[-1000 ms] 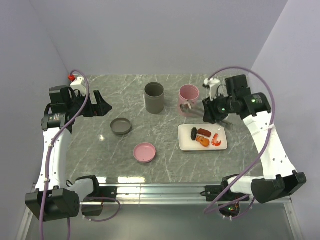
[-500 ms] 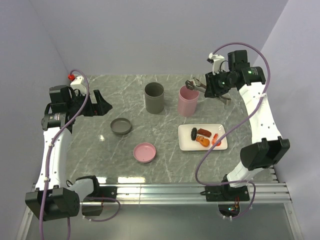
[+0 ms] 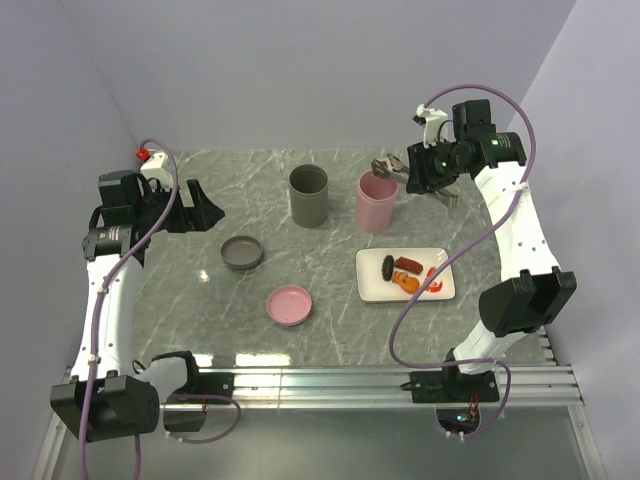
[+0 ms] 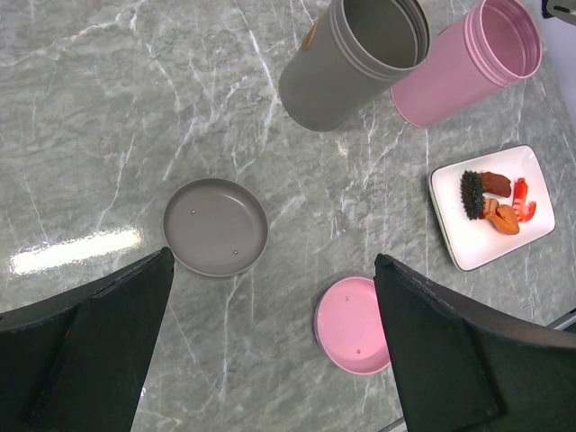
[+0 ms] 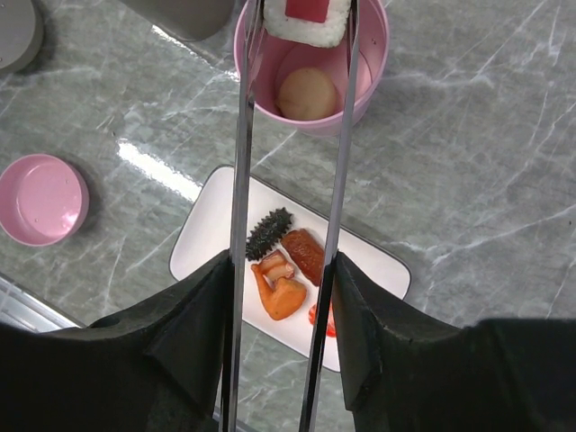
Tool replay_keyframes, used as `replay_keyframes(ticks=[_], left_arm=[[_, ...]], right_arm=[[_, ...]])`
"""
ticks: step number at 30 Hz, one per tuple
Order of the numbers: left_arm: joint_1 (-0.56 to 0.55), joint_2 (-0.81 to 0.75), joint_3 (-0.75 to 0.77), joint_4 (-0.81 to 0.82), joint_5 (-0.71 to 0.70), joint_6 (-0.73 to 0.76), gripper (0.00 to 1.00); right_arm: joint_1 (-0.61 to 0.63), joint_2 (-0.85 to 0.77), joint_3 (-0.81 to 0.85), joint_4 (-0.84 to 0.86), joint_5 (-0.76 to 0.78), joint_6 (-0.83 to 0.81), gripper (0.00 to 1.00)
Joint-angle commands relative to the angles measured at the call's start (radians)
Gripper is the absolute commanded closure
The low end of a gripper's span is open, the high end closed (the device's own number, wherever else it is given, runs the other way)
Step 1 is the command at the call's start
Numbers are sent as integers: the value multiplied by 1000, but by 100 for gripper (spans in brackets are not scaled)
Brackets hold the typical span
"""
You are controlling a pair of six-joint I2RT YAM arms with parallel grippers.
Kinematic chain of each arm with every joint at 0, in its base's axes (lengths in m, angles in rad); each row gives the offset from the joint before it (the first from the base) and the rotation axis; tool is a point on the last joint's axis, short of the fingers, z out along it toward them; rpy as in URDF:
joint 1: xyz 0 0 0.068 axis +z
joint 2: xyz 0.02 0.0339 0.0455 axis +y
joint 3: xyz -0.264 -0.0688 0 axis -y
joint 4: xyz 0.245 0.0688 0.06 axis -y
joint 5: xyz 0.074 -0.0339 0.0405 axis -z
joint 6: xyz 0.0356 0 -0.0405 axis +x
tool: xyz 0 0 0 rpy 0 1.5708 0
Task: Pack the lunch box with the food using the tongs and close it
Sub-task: Place the fake food in the packing box, then pick up the fake food from the plate.
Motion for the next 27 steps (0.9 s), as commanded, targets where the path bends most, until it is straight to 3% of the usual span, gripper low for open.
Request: replay_keyframes(ticks=[1,10,19,27], left_arm=[[0,-16,14,35,18,-8,1],[0,-37,7,27,6,-1,1],[0,-49,7,21,3,6,1],[0,-59,-9,36,4,-5,1]], right_arm=[[-4,-10,12,36,-3,6,47],[-4,-30,27,-6,-24,-7,43],[-6,-355,-361,-42,17,-97,43],[-4,-441,-563,-112,25,-111,44]])
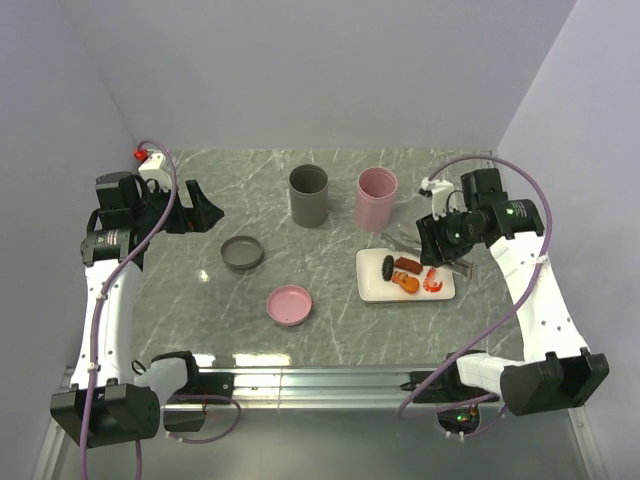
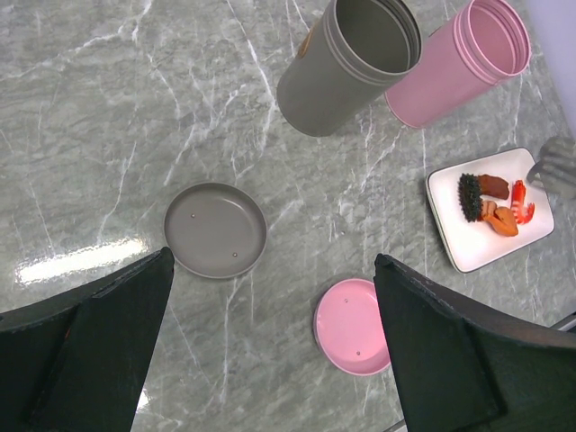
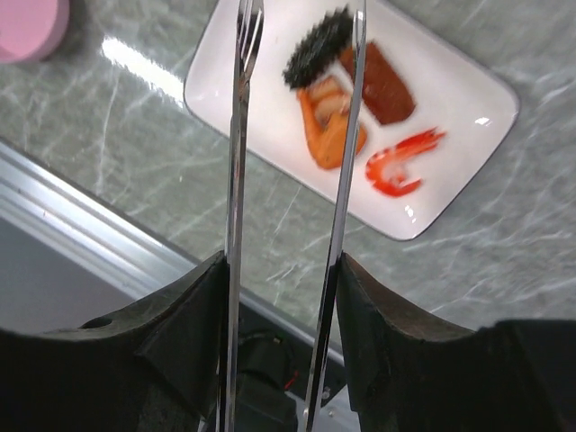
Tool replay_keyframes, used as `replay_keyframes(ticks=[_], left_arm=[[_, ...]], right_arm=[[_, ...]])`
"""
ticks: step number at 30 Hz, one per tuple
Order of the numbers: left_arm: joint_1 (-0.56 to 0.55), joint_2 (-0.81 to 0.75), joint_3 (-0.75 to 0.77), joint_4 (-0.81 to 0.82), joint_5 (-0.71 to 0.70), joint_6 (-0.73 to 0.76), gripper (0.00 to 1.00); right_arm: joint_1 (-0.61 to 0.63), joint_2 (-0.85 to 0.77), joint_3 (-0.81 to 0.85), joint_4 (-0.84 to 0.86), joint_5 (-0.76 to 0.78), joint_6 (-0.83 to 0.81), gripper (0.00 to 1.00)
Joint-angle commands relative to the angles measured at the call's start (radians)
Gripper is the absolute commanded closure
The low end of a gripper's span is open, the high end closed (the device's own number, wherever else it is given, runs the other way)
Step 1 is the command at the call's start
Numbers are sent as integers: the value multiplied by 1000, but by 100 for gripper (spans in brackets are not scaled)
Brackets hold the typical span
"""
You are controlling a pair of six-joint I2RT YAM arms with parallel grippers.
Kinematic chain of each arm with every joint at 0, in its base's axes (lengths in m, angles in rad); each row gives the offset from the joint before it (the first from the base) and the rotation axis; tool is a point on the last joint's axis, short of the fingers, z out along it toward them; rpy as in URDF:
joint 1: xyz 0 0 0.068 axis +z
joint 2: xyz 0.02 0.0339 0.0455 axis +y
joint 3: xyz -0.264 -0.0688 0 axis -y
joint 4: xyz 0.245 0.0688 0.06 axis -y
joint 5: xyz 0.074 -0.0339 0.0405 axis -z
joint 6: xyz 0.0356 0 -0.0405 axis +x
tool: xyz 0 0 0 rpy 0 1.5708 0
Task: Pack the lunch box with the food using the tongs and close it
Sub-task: Pick up the fake food from the plate.
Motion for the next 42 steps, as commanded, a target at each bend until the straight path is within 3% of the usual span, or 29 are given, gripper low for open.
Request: replay_keyframes(ticks=[1,26,42], left_arm=[[0,-32,-10,38,4,-6,1],[0,-47,-16,37,-9,-1,1],[0,-36,-24,44,-7,-1,1]], right_arm=[[-5,6,-46,-11,-3,-18,44],[11,147,-161,133,35,26,45],[20,212,-158,138,-61,8,46]])
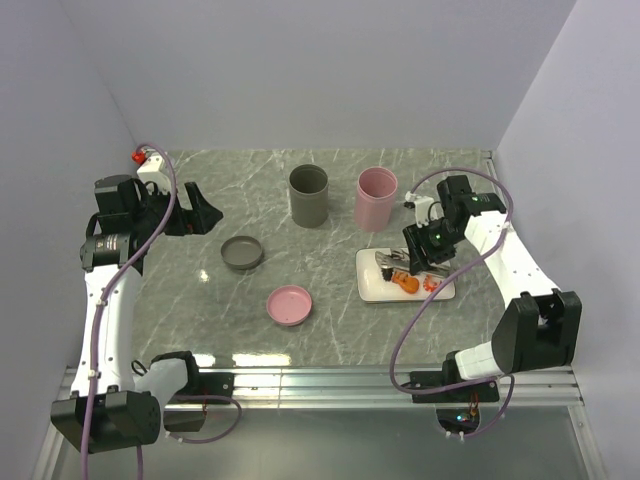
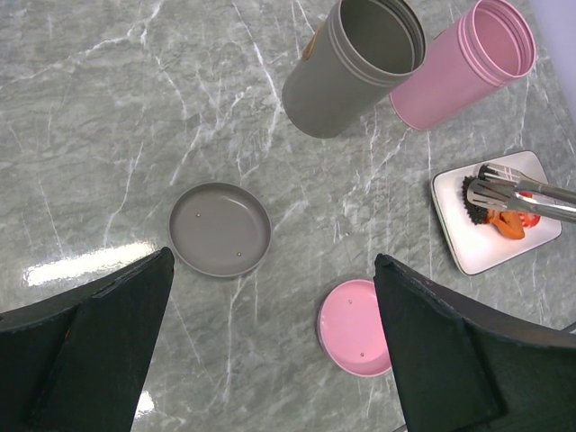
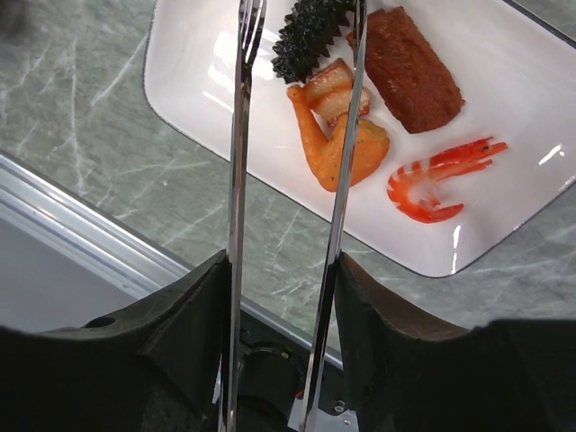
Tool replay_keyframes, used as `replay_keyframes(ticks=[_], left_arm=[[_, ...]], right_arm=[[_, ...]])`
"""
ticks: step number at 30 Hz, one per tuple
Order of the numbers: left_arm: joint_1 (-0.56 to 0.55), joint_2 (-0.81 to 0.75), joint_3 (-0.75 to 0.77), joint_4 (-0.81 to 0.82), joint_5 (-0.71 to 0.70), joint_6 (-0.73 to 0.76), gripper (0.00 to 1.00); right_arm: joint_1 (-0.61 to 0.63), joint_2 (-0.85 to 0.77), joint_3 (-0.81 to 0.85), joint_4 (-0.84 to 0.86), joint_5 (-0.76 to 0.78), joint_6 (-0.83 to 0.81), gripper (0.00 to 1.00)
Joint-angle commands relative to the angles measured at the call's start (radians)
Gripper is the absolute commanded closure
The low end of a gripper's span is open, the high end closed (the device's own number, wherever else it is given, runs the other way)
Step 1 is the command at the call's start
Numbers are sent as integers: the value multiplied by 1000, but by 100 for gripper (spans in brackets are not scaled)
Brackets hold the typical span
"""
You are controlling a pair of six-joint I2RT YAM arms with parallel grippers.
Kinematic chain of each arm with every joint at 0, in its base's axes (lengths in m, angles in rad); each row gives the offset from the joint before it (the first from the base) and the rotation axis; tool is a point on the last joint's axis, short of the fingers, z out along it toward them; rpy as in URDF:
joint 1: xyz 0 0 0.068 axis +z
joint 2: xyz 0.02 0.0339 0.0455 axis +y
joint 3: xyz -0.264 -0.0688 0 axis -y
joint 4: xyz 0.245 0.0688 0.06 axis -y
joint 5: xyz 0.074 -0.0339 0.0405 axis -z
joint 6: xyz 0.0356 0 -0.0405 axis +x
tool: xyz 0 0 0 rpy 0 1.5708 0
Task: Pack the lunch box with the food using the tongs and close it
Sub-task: Pick up the fake food from the plate.
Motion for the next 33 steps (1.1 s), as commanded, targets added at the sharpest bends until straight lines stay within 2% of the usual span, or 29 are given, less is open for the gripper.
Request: replay_keyframes(ticks=[1,7,17,24,33], left_arm=[[0,-4,-7,41,7,-1,1],[0,-1,-10,46,13,-4,1],[-1,-4,-6,33,13,2,0],[0,-7,-9,32,25,6,1],[0,8,0,30,23,6,1]], right_arm=[[16,-1,1,17,-54,-12,46],[54,-23,4,9,-88,-29,48],[65,-47,26,20,-16,-47,48],[51,-30,92,-4,30,-150,47],[50,39,145,-63,-2,-260,46]])
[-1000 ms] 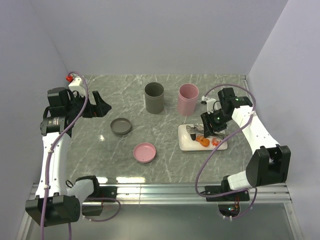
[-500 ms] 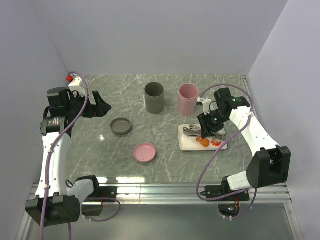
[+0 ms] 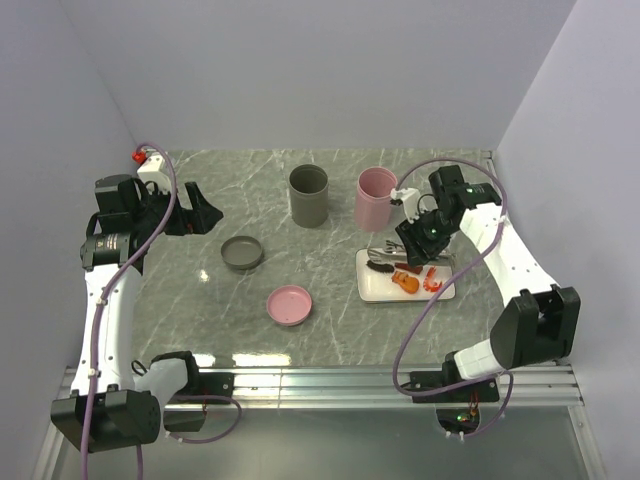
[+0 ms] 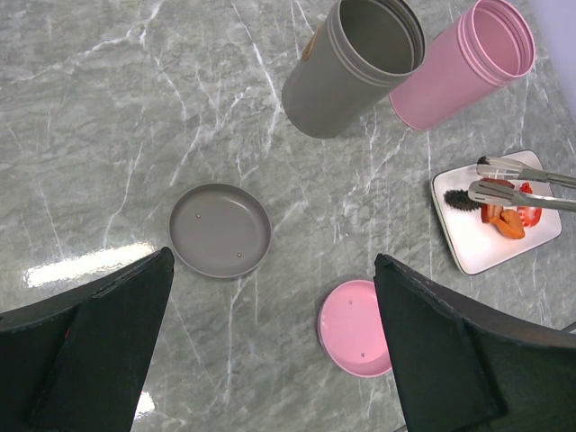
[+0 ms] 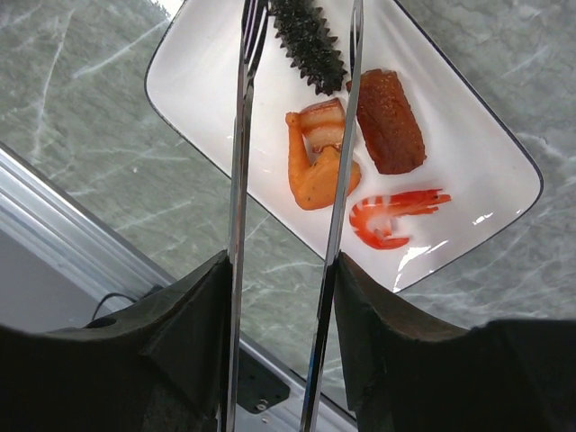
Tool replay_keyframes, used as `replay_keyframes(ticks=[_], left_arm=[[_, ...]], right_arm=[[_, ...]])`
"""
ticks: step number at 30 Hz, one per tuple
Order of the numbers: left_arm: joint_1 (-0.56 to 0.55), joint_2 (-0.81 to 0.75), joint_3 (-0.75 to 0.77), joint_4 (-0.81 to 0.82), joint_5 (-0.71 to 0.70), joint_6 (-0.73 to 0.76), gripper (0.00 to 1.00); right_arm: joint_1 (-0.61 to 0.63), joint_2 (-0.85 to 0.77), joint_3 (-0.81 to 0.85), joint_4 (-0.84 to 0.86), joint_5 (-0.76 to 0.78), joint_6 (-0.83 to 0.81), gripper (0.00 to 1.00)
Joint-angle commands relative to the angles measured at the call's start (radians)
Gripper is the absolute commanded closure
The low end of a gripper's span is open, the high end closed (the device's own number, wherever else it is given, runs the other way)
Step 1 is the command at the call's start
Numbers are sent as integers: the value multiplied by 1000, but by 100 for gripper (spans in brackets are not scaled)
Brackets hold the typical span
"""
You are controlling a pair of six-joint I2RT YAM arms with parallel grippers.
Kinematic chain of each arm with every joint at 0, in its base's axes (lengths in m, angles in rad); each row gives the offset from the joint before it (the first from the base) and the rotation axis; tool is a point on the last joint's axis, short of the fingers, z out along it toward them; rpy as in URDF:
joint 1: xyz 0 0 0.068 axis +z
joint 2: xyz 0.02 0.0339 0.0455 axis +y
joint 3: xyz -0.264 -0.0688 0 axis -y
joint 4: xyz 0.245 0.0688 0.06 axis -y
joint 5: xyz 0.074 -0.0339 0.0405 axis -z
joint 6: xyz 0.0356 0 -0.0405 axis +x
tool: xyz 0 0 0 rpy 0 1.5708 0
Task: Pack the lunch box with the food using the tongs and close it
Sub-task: Pick up the fake food from the plate.
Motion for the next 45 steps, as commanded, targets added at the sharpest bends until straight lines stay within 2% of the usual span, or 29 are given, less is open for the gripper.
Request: replay_keyframes(ticks=[1,9,22,25,32,45], left_arm=[[0,8,2,25,23,2,1],[0,22,8,28,30,-5,1],[0,26,9,25,29,-5,0],[0,16,2,29,23,-5,1],[0,9,1,28,24,-7,1],[2,12,4,39,27,-19,1]], right_arm=[[-4,28,51,-36,-23,-70,46],[-4,51,20,-43,-19,-125,43],[-7,61,-58,28,21,-125,43],[-4,52,-73,26,12,-127,45],[-6,26,-38,-18,-43,-106,63],[-4,-46,136,-125,-188,-52,74]])
